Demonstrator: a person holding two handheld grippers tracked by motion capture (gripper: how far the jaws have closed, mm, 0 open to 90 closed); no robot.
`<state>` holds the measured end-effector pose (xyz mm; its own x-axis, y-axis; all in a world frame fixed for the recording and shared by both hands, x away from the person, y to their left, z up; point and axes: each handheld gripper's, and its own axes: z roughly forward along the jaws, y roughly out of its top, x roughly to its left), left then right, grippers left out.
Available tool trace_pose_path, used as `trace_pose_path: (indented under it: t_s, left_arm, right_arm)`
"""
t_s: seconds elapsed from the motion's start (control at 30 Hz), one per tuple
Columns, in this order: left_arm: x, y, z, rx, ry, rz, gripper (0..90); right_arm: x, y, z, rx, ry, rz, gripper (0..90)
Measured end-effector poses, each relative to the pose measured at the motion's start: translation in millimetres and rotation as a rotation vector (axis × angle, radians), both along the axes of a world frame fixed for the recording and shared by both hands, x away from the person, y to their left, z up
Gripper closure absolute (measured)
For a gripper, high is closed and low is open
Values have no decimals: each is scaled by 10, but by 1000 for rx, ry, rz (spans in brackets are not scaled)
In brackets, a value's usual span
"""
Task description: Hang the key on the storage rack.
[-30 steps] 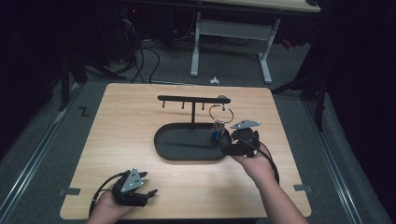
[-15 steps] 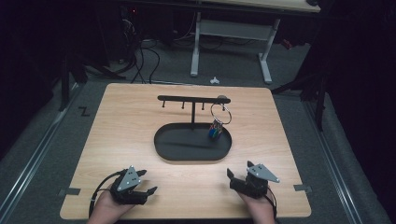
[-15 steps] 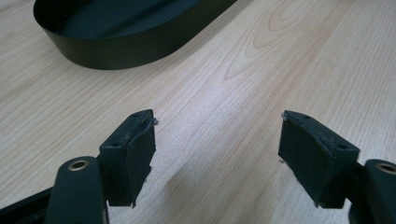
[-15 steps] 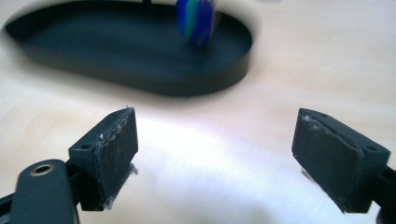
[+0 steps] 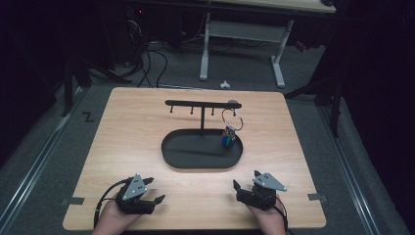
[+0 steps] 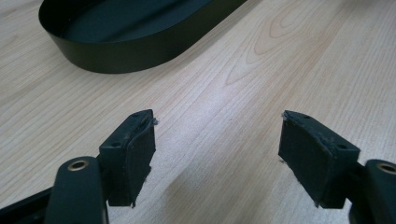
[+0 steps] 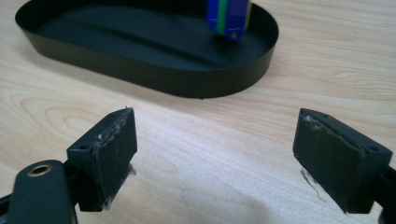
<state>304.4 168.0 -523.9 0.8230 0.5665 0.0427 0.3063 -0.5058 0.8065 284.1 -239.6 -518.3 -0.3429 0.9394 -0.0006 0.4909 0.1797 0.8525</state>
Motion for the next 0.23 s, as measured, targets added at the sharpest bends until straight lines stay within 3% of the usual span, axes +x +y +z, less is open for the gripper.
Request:
trace_pose_path:
  t_s: [0.23]
  left_arm:
    - [-15, 61, 29, -18, -4, 2, 274]
  right_arm:
    - [35, -26, 20, 19, 16, -46, 141]
